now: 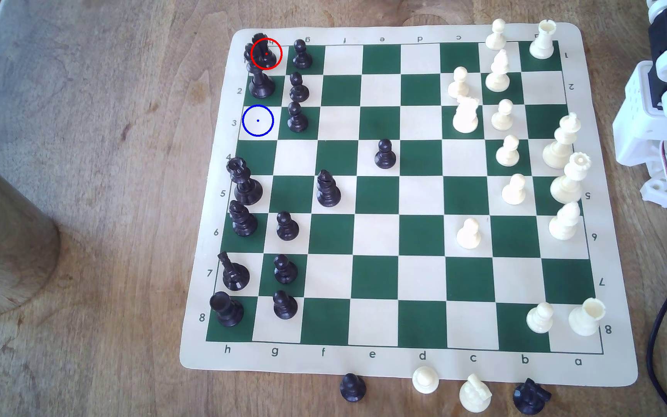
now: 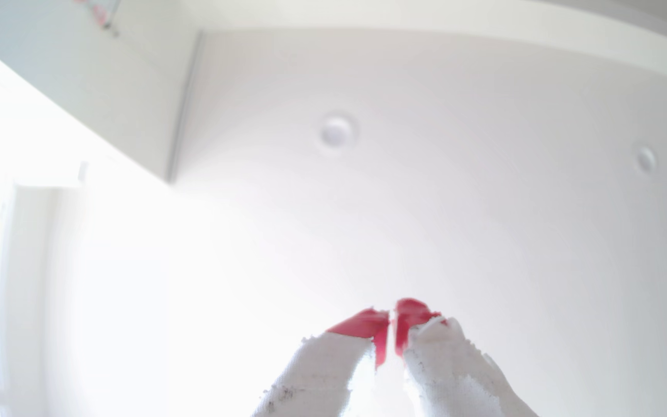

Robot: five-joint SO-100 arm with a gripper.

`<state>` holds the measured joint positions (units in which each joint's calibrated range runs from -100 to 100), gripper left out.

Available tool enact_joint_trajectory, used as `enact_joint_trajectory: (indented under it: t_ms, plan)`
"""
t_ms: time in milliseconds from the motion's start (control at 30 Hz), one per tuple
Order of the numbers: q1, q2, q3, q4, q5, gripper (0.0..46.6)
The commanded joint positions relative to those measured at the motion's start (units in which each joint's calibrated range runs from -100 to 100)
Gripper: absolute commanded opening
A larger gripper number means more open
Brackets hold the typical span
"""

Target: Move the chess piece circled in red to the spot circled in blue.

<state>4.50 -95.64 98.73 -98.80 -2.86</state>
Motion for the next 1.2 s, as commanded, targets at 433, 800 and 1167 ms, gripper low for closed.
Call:
enact_joint_trajectory:
  t_ms: [433,800,1167]
  plan:
    - [0.39,-0.2,-7.89,32.3,-2.54,0.9]
    - [7.12,-0.11,-28.65,87.67,-2.54,0.2]
    - [10.4,-0.11,-37.99,127.14,1.61,0.3]
